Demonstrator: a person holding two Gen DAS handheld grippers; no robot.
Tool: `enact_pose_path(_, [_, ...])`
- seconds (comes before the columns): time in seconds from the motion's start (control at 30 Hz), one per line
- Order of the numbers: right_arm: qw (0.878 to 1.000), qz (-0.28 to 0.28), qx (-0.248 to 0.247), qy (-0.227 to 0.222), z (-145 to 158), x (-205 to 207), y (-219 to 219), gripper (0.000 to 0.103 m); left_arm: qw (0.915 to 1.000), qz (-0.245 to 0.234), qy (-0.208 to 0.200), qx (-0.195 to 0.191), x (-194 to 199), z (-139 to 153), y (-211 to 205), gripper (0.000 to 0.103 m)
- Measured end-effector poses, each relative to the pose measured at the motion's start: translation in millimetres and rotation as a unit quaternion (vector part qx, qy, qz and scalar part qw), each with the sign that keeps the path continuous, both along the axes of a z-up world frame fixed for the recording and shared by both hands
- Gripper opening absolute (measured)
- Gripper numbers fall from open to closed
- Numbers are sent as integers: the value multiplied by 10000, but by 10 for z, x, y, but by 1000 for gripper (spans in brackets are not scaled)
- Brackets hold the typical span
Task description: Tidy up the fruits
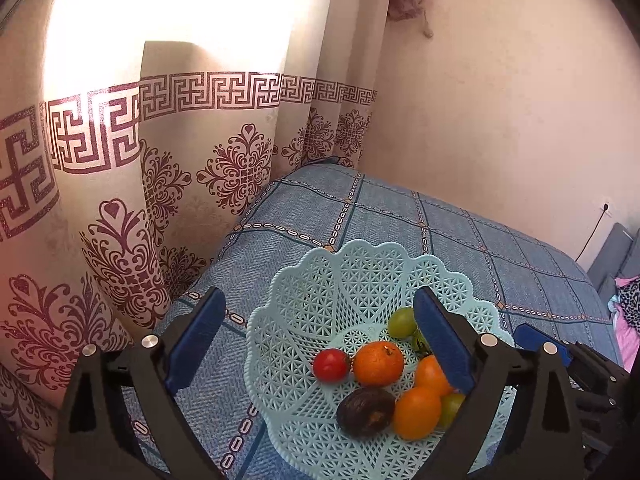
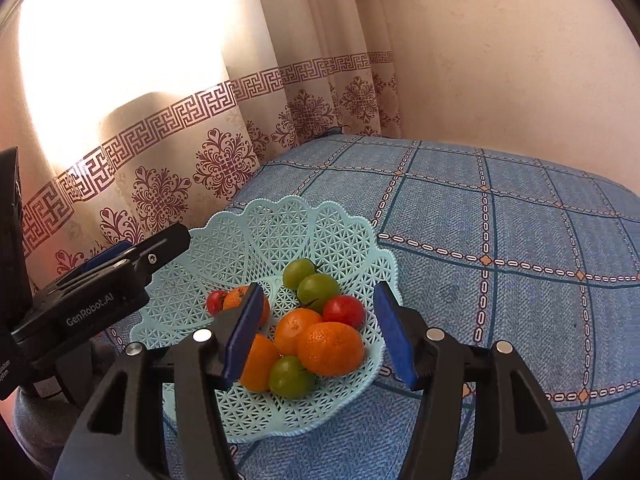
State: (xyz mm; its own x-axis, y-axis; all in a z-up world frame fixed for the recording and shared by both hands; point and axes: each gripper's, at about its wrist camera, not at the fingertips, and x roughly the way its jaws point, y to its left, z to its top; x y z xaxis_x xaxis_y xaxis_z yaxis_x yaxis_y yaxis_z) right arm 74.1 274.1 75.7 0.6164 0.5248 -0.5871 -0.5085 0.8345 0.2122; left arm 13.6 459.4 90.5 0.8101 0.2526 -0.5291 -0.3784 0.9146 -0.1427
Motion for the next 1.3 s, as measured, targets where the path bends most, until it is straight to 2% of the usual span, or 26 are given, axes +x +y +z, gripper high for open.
enact_pose_path(0.4, [9997,-218,83,41,-47,-97,-293,58,10000,-6,-44,19,-46,48,-24,100])
enact_pose_path(0.47, [9997,-244,54,-32,-37,-147,-314,58,9999,3,-49,123,-58,63,-51,100])
enact_pose_path(0.57, [9995,-274,50,-148,-19,-225,-348,74,9996,-16,-42,292,-90,93,-111,100])
enact_pose_path(0.87, [9981,-248,-152,-549,-3,-451,-384,85,9945,-5,145,1035,-344,82,-341,100])
enact_pose_path(0.9, [9980,-246,-133,-566,1,-468,-387,87,9939,15,164,1092,-384,79,-358,100])
enact_pose_path(1.1, [9977,-233,-1,-632,45,-552,-441,89,9901,118,219,1382,-624,99,-459,100])
enact_pose_path(1.3, [9956,-303,-50,-885,97,-679,-438,95,9849,156,188,1714,-793,138,-562,100])
